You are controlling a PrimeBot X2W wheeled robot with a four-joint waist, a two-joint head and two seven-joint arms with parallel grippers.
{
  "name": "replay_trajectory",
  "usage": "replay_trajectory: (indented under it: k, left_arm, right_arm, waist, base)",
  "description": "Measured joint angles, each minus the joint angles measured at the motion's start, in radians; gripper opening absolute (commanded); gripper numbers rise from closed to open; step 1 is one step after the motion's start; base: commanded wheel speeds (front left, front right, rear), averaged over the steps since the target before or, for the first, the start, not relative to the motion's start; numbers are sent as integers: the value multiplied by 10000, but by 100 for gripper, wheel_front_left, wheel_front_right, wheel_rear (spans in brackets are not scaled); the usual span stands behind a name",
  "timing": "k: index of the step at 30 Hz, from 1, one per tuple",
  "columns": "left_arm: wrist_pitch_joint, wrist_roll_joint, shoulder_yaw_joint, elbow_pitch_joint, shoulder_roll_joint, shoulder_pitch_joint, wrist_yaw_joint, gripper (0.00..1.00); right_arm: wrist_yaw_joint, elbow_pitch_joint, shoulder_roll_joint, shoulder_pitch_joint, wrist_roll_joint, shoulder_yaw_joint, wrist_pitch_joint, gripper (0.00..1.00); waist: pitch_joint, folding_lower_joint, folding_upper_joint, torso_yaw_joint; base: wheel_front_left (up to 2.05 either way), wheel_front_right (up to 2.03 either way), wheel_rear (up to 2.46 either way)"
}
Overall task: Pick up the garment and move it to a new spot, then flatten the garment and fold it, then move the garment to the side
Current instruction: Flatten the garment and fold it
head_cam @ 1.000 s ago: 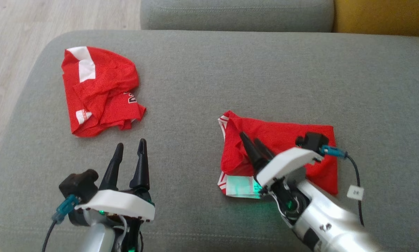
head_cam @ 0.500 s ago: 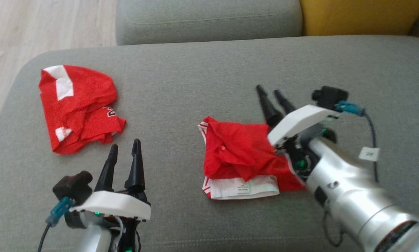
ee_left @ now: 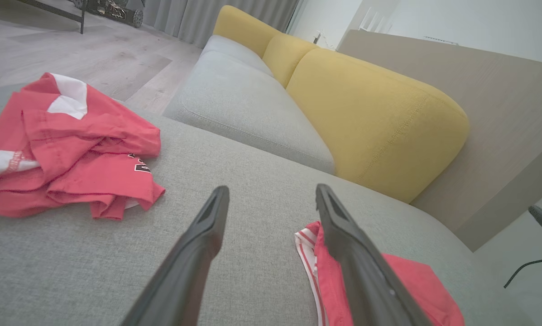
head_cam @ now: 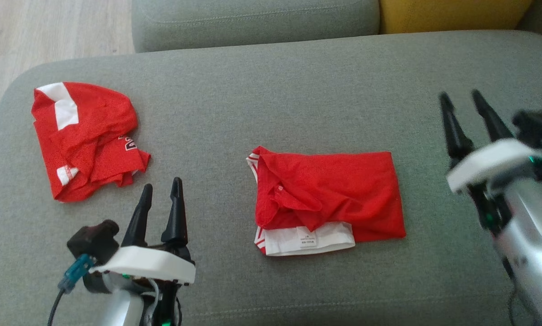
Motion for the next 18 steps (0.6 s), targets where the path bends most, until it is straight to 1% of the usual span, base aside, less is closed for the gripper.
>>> replay_trajectory:
  k: [2, 4, 6, 8, 11, 12, 16, 18]
  left_arm:
    - [0, 84, 17, -59, 0, 0, 2, 100]
    - [0, 104, 38, -121, 0, 1, 2, 100]
    - [0, 128, 88, -167, -2, 7, 44, 100]
    - [0, 453, 157, -251, 0, 17, 73, 100]
    - [0, 828, 178, -464, 0, 49, 75, 100]
    - [0, 828, 178, -464, 0, 49, 75, 100]
    - [0, 1103, 205, -698, 0, 236, 161, 100]
    - [0, 1202, 198, -704, 0, 273, 159, 100]
  right_arm:
    - [0, -823, 36, 984, -1358, -1237, -13, 100]
    - [0, -1603, 309, 2057, -2596, -2418, -15, 100]
    - [0, -2320, 828, 3034, -3605, -3409, -17, 100]
    - [0, -2966, 1392, 3790, -4483, -4086, -21, 100]
    - [0, -3756, 1985, 4439, -5538, -4612, -23, 100]
    - [0, -3756, 1985, 4439, -5538, -4612, -23, 100]
    - [0, -4426, 2428, 4767, -6180, -5039, -23, 100]
    - [0, -4489, 2485, 4867, -6268, -5064, -23, 100]
  waist:
    - [6, 0, 0, 9]
    - [10, 0, 0, 26]
    - [20, 0, 0, 54]
    - [50, 0, 0, 85]
    - [75, 0, 0, 139]
    - [75, 0, 0, 139]
    - [83, 0, 0, 204]
    - [57, 0, 0, 226]
  base:
    - [0, 0, 0]
    - [0, 0, 0]
    - [0, 0, 0]
    - [0, 0, 0]
    - [0, 0, 0]
    - [0, 0, 0]
    - [0, 0, 0]
    - [0, 0, 0]
